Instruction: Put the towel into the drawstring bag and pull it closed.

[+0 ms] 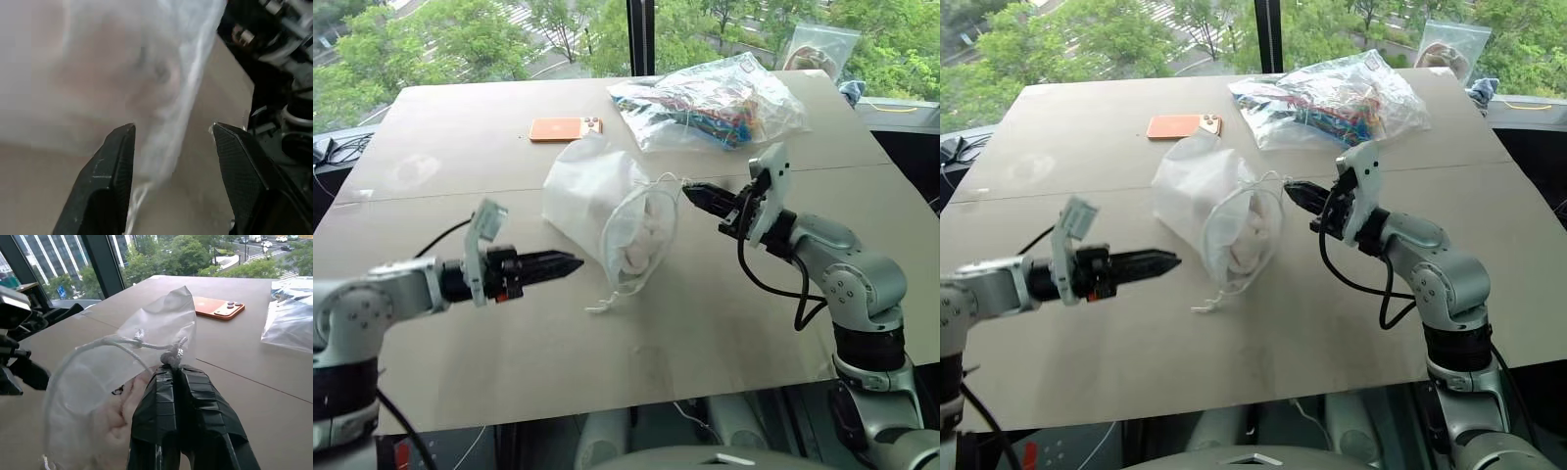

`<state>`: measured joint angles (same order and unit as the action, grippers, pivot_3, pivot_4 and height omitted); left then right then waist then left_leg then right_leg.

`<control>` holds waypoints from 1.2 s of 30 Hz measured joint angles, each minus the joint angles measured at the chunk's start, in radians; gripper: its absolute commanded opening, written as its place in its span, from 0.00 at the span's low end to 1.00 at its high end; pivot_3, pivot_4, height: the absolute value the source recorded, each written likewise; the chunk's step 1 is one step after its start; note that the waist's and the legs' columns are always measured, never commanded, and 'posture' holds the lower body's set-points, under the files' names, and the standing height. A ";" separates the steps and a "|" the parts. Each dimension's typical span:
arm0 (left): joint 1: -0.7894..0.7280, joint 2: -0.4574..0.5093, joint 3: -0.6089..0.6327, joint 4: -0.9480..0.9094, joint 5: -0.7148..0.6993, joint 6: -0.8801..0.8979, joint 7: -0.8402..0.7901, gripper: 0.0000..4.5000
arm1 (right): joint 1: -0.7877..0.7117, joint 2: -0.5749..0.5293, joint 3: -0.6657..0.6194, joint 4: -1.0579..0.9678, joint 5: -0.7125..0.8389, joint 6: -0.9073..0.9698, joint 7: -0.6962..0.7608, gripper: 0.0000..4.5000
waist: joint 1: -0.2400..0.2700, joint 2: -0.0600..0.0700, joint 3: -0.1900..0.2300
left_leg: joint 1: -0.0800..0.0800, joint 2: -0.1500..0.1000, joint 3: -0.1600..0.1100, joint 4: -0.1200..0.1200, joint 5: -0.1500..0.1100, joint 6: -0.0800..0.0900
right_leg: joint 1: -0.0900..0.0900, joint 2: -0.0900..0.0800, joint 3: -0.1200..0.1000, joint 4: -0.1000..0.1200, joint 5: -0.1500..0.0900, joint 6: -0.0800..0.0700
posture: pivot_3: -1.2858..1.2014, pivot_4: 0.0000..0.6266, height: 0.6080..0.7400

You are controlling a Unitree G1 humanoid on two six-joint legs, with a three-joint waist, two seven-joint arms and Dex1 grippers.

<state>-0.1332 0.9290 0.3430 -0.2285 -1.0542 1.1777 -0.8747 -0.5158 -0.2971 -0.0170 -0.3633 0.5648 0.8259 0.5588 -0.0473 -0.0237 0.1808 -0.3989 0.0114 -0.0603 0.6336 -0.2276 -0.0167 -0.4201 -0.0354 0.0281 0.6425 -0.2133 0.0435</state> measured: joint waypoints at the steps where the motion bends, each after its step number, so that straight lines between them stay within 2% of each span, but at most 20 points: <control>1: 0.018 -0.001 0.001 -0.001 0.010 -0.014 -0.004 0.57 | 0.000 0.000 0.001 0.000 0.001 0.000 0.000 0.00 | 0.007 0.000 0.000 | 0.000 0.000 -0.001 0.000 0.000 0.000 | 0.000 0.000 -0.001 0.000 0.000 0.000 | 0.52 0.24 1.00; 5: 0.129 -0.004 -0.010 -0.067 0.095 -0.130 -0.040 0.57 | -0.002 -0.002 0.007 0.011 0.006 -0.001 0.002 0.00 | 0.011 0.000 0.000 | 0.000 0.000 0.001 0.000 0.000 0.000 | 0.000 0.000 0.001 0.000 -0.002 -0.004 | 0.52 0.24 1.00; 8: 0.189 -0.056 -0.107 -0.136 0.212 -0.249 -0.027 0.57 | -0.002 -0.015 0.006 0.026 0.006 -0.001 0.003 0.00 | 0.014 0.001 0.000 | 0.000 0.000 0.002 0.000 0.000 0.000 | 0.000 -0.001 0.001 0.000 -0.002 -0.004 | 0.52 0.24 1.00; 12: 0.176 -0.110 -0.229 -0.174 0.342 -0.366 0.010 0.57 | -0.004 -0.017 0.010 0.028 0.010 0.000 0.002 0.00 | 0.015 0.002 0.000 | 0.000 0.000 0.001 0.000 0.000 0.000 | 0.000 0.000 0.001 0.000 -0.001 -0.001 | 0.52 0.24 1.00; 15: 0.110 -0.194 -0.348 -0.170 0.455 -0.437 0.073 0.57 | -0.008 -0.020 0.011 0.027 0.019 0.010 0.001 0.00 | 0.015 0.001 0.000 | 0.000 0.000 0.001 0.001 0.000 0.000 | 0.001 0.000 0.001 0.000 0.000 0.000 | 0.52 0.24 1.00; 21: 0.028 -0.250 -0.439 -0.116 0.569 -0.524 0.094 0.57 | -0.010 -0.038 0.010 0.025 0.025 0.033 -0.007 0.00 | 0.010 0.001 0.000 | 0.000 0.000 0.001 0.001 0.000 0.000 | 0.001 0.000 0.001 0.000 0.000 0.000 | 0.52 0.24 1.00; 22: 0.023 -0.253 -0.455 -0.107 0.588 -0.545 0.089 0.45 | -0.010 -0.038 0.010 0.023 0.027 0.037 -0.010 0.00 | 0.010 0.001 0.000 | 0.000 0.000 0.001 0.001 0.000 0.000 | 0.001 0.000 0.001 0.000 0.000 0.000 | 0.52 0.24 1.00; 23: 0.018 -0.257 -0.468 -0.100 0.606 -0.564 0.085 0.40 | -0.010 -0.038 0.010 0.020 0.029 0.040 -0.013 0.00 | 0.010 0.001 0.000 | 0.001 0.000 0.001 0.001 0.000 0.000 | 0.001 0.000 0.001 0.000 0.000 0.000 | 0.52 0.24 1.00; 26: 0.022 -0.274 -0.469 -0.078 0.616 -0.590 0.078 0.07 | -0.010 -0.037 0.010 0.008 0.034 0.042 -0.028 0.00 | 0.010 0.001 -0.001 | 0.001 0.000 0.001 0.001 0.000 0.000 | 0.001 0.000 0.001 0.000 0.000 0.000 | 0.52 0.24 1.00; 27: 0.027 -0.276 -0.466 -0.075 0.616 -0.596 0.073 0.01 | -0.010 -0.036 0.008 0.007 0.035 0.042 -0.035 0.00 | 0.010 0.001 0.000 | 0.001 0.000 0.001 0.001 0.000 0.000 | 0.001 0.000 0.001 0.000 0.000 0.000 | 0.52 0.24 1.00; 30: 0.058 -0.299 -0.425 -0.073 0.578 -0.598 0.062 0.01 | -0.010 -0.009 -0.025 0.008 0.043 0.039 -0.072 0.00 | 0.008 0.001 0.000 | 0.000 0.000 0.001 0.001 0.000 0.000 | 0.001 0.000 0.001 0.000 0.000 0.000 | 0.52 0.24 1.00; 32: 0.044 -0.321 -0.349 -0.068 0.524 -0.591 0.076 0.01 | -0.020 0.008 -0.077 0.025 0.066 0.032 -0.101 0.00 | 0.010 0.001 0.000 | 0.000 0.000 0.000 0.002 0.000 0.000 | 0.001 0.000 0.000 0.001 0.000 0.000 | 0.52 0.24 1.00; 36: -0.144 -0.308 -0.177 -0.041 0.481 -0.585 0.152 0.01 | -0.117 0.012 -0.167 0.041 0.136 0.021 -0.120 0.00 | 0.014 0.002 0.001 | -0.001 0.000 -0.002 0.005 0.000 0.000 | 0.001 0.001 -0.002 0.003 0.000 0.001 | 0.52 0.24 1.00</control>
<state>-0.2771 0.6208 0.1656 -0.2692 -0.5730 0.5924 -0.7232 -0.6324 -0.2850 -0.1840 -0.3224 0.7007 0.8466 0.4386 -0.0328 -0.0222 0.1813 -0.3995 0.0116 -0.0619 0.6383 -0.2274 -0.0164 -0.4186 -0.0345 0.0264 0.6451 -0.2129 0.0442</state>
